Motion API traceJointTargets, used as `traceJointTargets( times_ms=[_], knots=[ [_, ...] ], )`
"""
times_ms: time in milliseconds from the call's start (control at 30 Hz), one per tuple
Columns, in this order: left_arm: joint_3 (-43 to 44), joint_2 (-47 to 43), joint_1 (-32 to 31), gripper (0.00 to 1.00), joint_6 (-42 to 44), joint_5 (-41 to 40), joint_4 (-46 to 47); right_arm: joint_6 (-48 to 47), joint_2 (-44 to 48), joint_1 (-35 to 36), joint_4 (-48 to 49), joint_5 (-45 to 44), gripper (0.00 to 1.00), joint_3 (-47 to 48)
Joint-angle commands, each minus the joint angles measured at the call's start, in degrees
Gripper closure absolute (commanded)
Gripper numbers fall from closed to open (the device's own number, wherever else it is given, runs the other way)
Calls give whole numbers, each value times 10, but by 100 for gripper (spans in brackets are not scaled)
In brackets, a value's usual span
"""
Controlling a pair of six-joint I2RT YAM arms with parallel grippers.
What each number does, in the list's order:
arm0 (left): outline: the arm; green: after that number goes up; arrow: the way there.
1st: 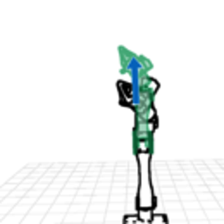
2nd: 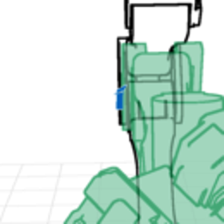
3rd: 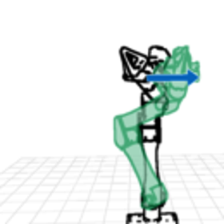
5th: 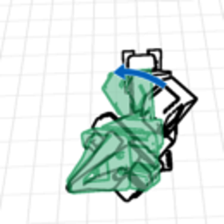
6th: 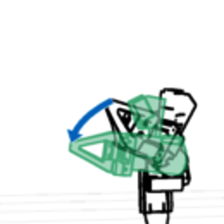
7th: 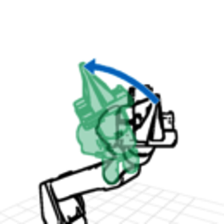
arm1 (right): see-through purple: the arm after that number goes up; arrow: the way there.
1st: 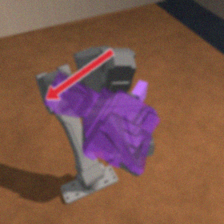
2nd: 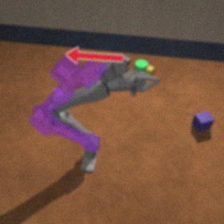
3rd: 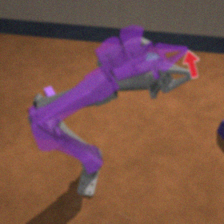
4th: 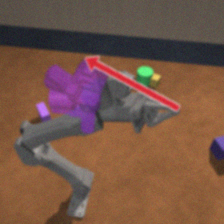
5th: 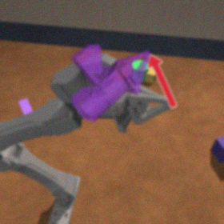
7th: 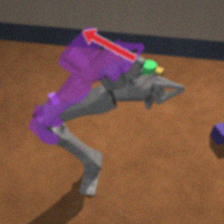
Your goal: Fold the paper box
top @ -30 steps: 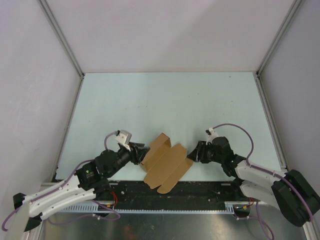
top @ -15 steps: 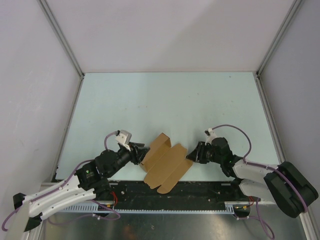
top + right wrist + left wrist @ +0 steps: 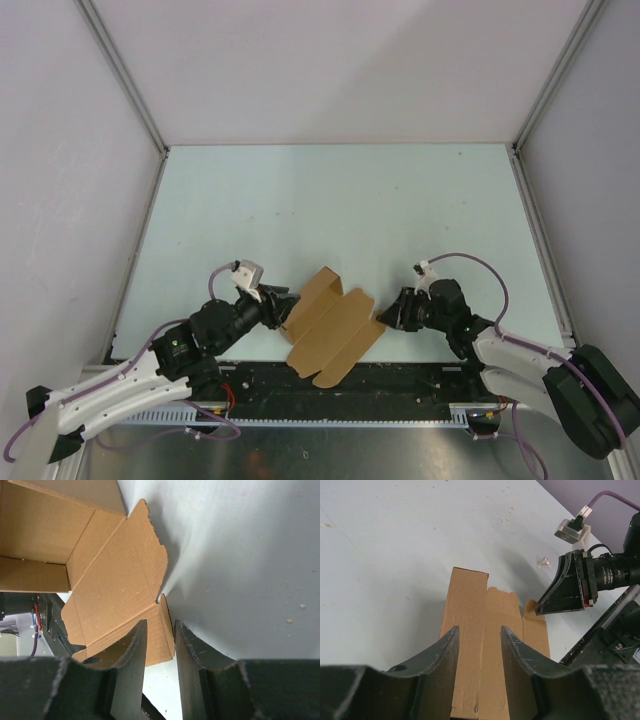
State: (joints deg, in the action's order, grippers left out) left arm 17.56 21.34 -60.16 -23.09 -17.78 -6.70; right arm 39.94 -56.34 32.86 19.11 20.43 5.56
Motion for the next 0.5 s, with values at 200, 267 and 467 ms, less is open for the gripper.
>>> traceJointTargets(
  times_ms=[200, 267, 467],
  knots=[
    [1, -6, -1, 56, -9, 1, 11, -1, -33, -3, 36, 17, 71, -9],
    [1, -5, -1, 56, -11, 2, 11, 3, -41, -3, 52, 20, 75, -9],
    [2, -9, -2, 56, -11, 2, 9, 20, -76, -2, 93, 26, 100, -10]
  ],
)
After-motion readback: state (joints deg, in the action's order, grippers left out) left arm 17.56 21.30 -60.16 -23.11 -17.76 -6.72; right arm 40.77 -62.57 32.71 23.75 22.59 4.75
